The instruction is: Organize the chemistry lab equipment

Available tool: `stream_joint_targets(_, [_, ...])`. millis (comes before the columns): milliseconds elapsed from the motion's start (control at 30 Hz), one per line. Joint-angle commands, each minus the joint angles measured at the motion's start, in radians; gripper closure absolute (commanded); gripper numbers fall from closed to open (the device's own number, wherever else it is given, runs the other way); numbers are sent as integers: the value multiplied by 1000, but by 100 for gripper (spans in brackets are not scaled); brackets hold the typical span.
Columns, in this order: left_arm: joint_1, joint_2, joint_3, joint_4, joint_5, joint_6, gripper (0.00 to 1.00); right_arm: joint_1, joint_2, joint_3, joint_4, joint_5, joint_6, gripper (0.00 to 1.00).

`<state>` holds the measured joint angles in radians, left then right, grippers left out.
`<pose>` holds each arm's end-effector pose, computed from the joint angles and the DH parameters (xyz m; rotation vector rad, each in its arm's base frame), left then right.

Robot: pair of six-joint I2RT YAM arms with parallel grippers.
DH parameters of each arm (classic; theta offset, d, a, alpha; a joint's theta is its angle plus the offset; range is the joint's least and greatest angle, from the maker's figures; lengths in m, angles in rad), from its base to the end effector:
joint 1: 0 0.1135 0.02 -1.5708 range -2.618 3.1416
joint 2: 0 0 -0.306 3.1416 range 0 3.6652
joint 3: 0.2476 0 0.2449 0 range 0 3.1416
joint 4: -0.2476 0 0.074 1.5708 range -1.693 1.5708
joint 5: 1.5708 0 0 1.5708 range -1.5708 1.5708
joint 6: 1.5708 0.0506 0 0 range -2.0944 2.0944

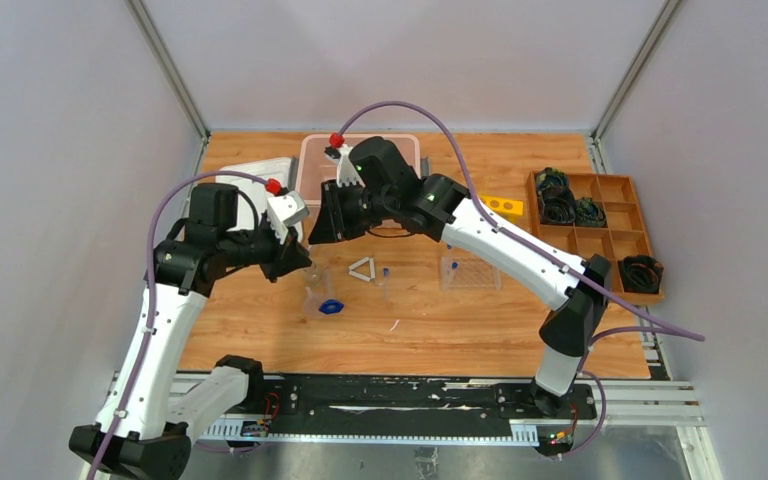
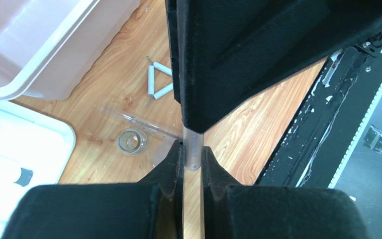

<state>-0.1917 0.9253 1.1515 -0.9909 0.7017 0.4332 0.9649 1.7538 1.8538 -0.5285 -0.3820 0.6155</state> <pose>0.1264 -0.0578 0.3917 0.9945 1.9712 -0.6806 0.2214 0.3527 0.4476 -0.6626 2.1549 1.3259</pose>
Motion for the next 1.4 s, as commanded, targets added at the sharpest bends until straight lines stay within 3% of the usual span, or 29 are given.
stream_joint_targets(0, [-3,-12,-5,6,-9,11,90,-6,0,28,-27,-16,-19,87])
stream_joint_targets(67, [-3,-8,-1,6,-28,1,51,-9,-18,10,-32,-9,-26,99])
stream_joint_targets(133, [-3,-1,7,6,-47,-11,13,-21,-48,-28,-41,8,-36,100])
stream_joint_targets(167, [-3,3,10,6,-60,-20,2,-32,-70,-52,-50,18,-45,100])
stream_joint_targets(333, [-3,26,37,6,-147,-57,0,-136,-234,-219,-148,137,-119,100])
stream_joint_targets(467, [-3,39,43,8,-184,-72,0,-276,-383,-387,-230,323,-185,100])
stream_joint_targets(667, [-3,77,57,8,-255,-110,0,-458,-518,-625,-249,497,-206,100])
stream_joint_targets(900, [-3,74,59,8,-249,-114,0,-540,-489,-754,-153,562,-219,100])
stream_joint_targets(1367, [-3,55,53,7,-237,-105,0,-540,-292,-735,-58,629,-207,100])
